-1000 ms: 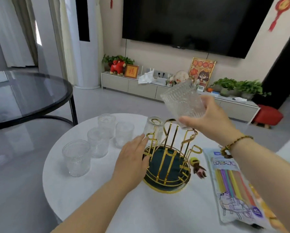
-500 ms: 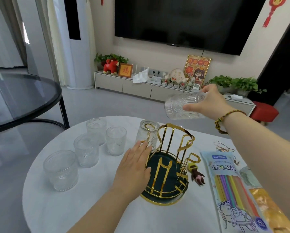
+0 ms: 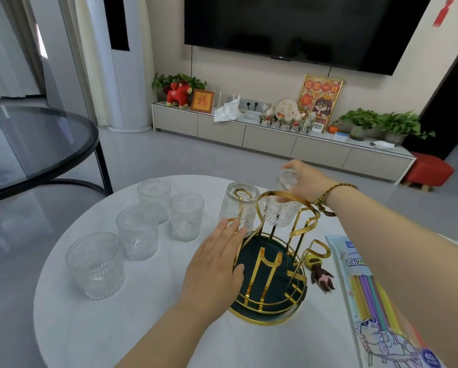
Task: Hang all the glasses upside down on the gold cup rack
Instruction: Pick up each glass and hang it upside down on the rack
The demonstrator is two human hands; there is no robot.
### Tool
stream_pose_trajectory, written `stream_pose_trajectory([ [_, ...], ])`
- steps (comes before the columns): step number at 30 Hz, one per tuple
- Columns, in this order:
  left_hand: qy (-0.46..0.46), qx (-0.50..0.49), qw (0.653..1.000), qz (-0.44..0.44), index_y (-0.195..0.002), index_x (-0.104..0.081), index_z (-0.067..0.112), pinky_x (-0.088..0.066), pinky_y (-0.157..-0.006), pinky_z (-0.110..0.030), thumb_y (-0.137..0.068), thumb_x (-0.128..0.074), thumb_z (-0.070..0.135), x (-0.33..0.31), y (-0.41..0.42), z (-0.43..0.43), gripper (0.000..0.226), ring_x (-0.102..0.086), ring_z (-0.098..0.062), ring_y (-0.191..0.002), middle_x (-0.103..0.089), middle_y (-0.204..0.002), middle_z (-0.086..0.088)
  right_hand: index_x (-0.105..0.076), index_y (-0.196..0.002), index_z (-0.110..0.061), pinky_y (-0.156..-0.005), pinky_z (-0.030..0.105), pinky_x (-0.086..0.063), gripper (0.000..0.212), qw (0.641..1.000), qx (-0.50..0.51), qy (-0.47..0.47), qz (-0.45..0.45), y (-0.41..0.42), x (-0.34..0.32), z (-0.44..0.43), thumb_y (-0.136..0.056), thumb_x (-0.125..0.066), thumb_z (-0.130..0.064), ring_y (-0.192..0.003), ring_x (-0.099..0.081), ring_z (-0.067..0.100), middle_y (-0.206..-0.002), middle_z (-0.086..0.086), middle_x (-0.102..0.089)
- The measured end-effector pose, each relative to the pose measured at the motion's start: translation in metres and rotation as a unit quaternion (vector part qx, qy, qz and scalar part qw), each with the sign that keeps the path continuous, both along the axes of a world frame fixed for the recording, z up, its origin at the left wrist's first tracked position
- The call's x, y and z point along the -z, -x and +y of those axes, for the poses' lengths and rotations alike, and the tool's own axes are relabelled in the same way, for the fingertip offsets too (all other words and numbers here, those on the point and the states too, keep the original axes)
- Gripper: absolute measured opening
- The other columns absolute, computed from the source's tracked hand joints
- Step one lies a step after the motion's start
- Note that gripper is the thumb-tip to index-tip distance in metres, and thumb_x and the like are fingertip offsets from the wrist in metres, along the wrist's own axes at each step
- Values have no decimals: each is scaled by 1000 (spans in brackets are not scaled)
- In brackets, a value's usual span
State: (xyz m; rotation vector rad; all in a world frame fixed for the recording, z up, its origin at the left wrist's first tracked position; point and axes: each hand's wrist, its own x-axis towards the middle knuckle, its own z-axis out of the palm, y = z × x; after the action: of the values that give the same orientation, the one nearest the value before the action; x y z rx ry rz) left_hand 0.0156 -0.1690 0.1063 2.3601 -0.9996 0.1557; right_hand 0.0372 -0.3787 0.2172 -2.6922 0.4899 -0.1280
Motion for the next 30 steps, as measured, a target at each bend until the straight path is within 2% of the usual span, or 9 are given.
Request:
stream_pose_trajectory([
  [7, -5, 8, 1000, -6, -141, -1, 31, 10, -105, -15, -94, -33, 21, 2, -1, 1, 57, 34, 13, -113, 3, -154, 14, -30, -133, -18, -105, 40, -31, 79, 995, -60, 4, 77, -10, 16, -2, -66, -73, -23, -130, -31, 28, -143, 10, -35],
  [12, -12, 3, 1000, 0, -141, 1, 32, 8, -107, -16, -94, -34, 24, 1, -2, 1, 59, 31, 10, -117, 4, -154, 14, -31, -132, -16, -103, 38, -32, 74, 990, -99, 6, 102, -15, 21, 1, -70, -70, -23, -128, -33, 27, -141, 10, -37],
  [25, -10, -2, 1000, 7, -140, -1, 34, 7, -105, -15, -93, -39, 26, 1, 0, 1, 61, 36, 16, -109, 3, -153, 18, -27, -134, -15, -105, 38, -31, 75, 989, -106, 2, 99, -15, 24, -2, -72, -69, -21, -130, -32, 27, -144, 11, -33],
  [28, -5, 1, 1000, 3, -140, 1, 37, 8, -105, -14, -92, -40, 27, 3, -2, 1, 63, 39, 19, -106, 17, -138, 30, -24, -135, -15, -107, 39, -29, 76, 990, -100, -9, 98, -14, 24, -2, -73, -68, -22, -132, -28, 27, -146, 11, -29],
  [30, -4, 4, 1000, 1, -136, 5, 41, 9, -104, -14, -92, -40, 27, 3, -2, 1, 65, 40, 20, -105, 23, -127, 31, -23, -136, -15, -108, 39, -26, 77, 992, -88, -21, 87, -12, 22, -2, -73, -67, -23, -134, -25, 28, -147, 11, -26],
])
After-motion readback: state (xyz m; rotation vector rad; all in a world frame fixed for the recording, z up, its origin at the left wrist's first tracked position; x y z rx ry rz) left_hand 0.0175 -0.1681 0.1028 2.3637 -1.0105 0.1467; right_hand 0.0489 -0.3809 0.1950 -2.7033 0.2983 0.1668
